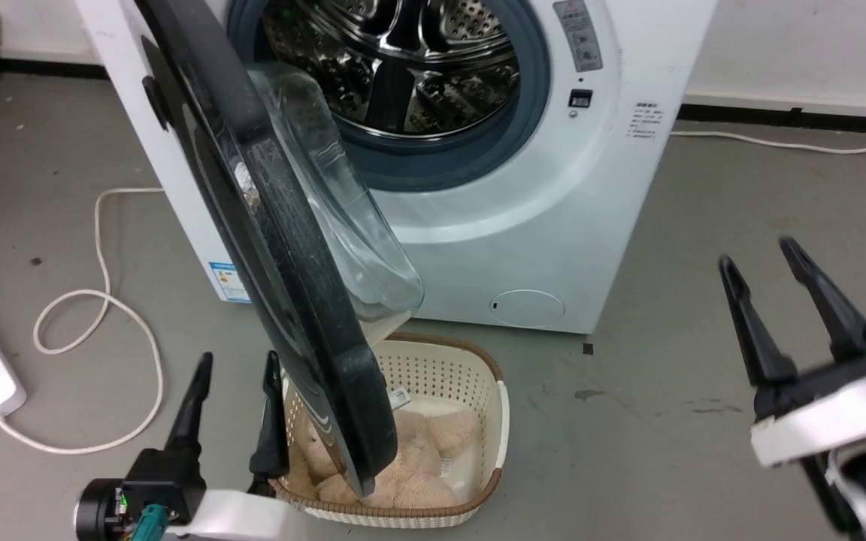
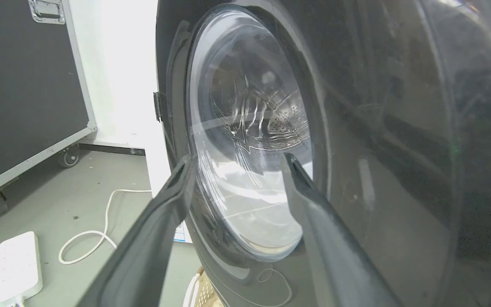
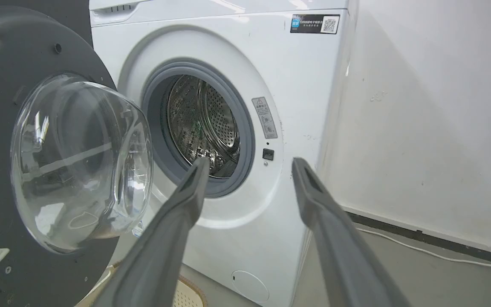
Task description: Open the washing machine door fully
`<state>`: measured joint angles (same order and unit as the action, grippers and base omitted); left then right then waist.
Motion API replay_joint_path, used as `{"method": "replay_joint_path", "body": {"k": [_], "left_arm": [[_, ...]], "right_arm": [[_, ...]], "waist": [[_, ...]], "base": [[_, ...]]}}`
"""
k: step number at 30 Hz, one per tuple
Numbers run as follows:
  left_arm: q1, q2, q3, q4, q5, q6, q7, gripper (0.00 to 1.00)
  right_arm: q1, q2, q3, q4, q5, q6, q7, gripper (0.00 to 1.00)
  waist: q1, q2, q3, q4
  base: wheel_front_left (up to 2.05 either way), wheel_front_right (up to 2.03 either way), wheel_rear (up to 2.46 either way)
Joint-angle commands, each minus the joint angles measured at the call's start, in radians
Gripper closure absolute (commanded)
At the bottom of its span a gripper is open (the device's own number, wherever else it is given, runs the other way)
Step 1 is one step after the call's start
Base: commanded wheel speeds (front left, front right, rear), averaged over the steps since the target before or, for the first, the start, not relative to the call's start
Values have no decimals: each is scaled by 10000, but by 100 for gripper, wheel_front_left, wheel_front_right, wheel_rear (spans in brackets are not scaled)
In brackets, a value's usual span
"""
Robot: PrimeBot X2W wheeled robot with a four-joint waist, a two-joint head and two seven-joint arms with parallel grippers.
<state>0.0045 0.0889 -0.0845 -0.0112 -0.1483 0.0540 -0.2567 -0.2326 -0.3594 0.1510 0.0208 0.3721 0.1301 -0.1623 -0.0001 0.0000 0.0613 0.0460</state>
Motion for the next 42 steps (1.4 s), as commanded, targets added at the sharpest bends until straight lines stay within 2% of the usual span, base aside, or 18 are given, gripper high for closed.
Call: {"method": "replay_joint_path", "body": {"k": [1, 2, 7, 11, 16, 27, 28, 29, 30, 35, 42], "left_arm": [[161, 50, -11, 104, -58, -133, -51, 0], [161, 50, -11, 104, -58, -133, -51, 0], [254, 164, -113, 348, -128, -348, -51, 0], [273, 210, -188, 428, -123, -378, -51, 0], [315, 272, -241, 486, -51, -313, -48, 0], [344, 273, -448, 617, 10, -201, -12, 0], [334, 275, -476, 623, 6, -212, 0, 37], [321, 279, -508, 620, 2, -232, 4, 90], [305, 279, -526, 596, -13, -243, 3, 100], [87, 109, -1, -68, -540, -42, -33, 100], [-1063, -121, 1170, -2692, -1254, 239, -48, 100]], "right_arm": [[594, 488, -366, -221, -578, 6, -185, 0], [594, 488, -366, -221, -578, 6, -185, 0], [1961, 2160, -1449, -724, -1776, 6, -539, 0], [2856, 2757, -1660, -879, -2208, 6, -572, 0], [3348, 2987, -1703, -829, -2444, 6, -594, 0], [3339, 3086, -1850, -547, -2568, 6, -637, 0], [3328, 3087, -1852, -527, -2543, 6, -637, 0], [3317, 3088, -1847, -503, -2521, 6, -635, 0], [3305, 3088, -1836, -484, -2498, 6, -630, 0], [3237, 3090, -1795, -421, -2389, 6, -634, 0], [3197, 3091, -1841, -309, -2348, 6, -588, 0]], "waist": [[1, 0, -88, -93], [1, 0, -88, -93], [1, 0, -206, -190], [1, 0, -276, -188], [1, 0, -272, -192], [1, 0, -334, -37], [1, 0, -337, -25], [1, 0, -346, -14], [1, 0, -347, -3], [1, 0, -378, 22], [1, 0, -479, 86]], "base": [[0, 0, 0], [0, 0, 0], [0, 0, 0], [0, 0, 0], [0, 0, 0], [0, 0, 0], [0, 0, 0], [0, 0, 0], [0, 0, 0], [0, 0, 0], [0, 0, 0]]}}
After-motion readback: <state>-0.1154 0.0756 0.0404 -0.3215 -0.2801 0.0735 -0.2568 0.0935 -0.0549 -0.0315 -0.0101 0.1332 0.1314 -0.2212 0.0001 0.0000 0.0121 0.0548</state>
